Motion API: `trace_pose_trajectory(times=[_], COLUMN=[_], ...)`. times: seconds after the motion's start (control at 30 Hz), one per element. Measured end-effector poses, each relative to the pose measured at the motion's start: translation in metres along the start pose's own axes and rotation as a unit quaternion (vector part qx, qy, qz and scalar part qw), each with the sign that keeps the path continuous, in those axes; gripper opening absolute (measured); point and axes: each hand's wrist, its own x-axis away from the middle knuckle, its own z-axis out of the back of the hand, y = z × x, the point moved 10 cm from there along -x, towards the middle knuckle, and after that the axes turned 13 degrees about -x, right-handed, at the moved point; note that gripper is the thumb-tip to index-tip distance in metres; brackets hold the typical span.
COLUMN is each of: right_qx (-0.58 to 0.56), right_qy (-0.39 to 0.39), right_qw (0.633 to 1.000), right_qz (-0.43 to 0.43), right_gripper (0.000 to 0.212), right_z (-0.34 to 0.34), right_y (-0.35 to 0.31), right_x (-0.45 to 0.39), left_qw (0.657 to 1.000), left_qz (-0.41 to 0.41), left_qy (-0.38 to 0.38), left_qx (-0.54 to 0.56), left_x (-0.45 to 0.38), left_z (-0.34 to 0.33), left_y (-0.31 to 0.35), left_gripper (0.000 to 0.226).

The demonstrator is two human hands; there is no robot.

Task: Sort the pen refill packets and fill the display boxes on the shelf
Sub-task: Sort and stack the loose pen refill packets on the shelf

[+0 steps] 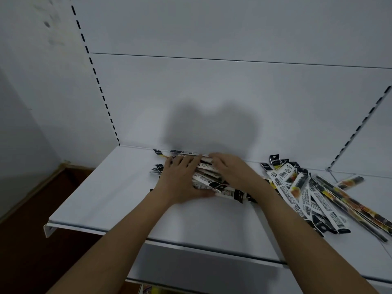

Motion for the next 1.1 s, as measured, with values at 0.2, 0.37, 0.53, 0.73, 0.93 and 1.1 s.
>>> trace_pose_trajectory(times=[0.2, 0.37, 0.53, 0.73, 0.93, 1.1], right_qx=[0.087, 0.14, 0.168, 0.184, 0.168, 0.212], right_qy=[0.107, 0.002, -0.013, 0.093, -0.026, 0.033], right_qw=[0.99, 0.99, 0.985, 0.978, 0.985, 0.977], right_qz=[0.026, 0.009, -0.025, 0.008, -0.003, 0.003], right_gripper=[0.036, 0.032, 0.012, 0.017, 0.028, 0.016], right_z=[0.036, -0.003, -0.012, 0.012, -0.002, 0.005], right_y=[0.007, 0.008, 0.02, 0.018, 0.031, 0.022], right_x=[-0.024, -0.052, -0.067, -0.055, -0.056, -0.06], left_qw=[1.0, 0.998, 0.999, 0.997, 0.998, 0.998], left_qz=[0.018, 0.046, 0.035, 0.041, 0.039, 0.038], left_qy=[0.003, -0.041, 0.002, -0.06, -0.049, 0.011], left_qx=[0.008, 0.018, 0.026, 0.005, 0.022, 0.05], left_x=[0.003, 0.004, 0.005, 0.005, 0.006, 0.006], left_z=[0.003, -0.003, 0.0, -0.007, -0.004, 0.001], left_y=[-0.002, -0.008, -0.006, -0.006, -0.005, -0.006], left_gripper=[0.105, 0.11, 0.097, 0.113, 0.111, 0.102])
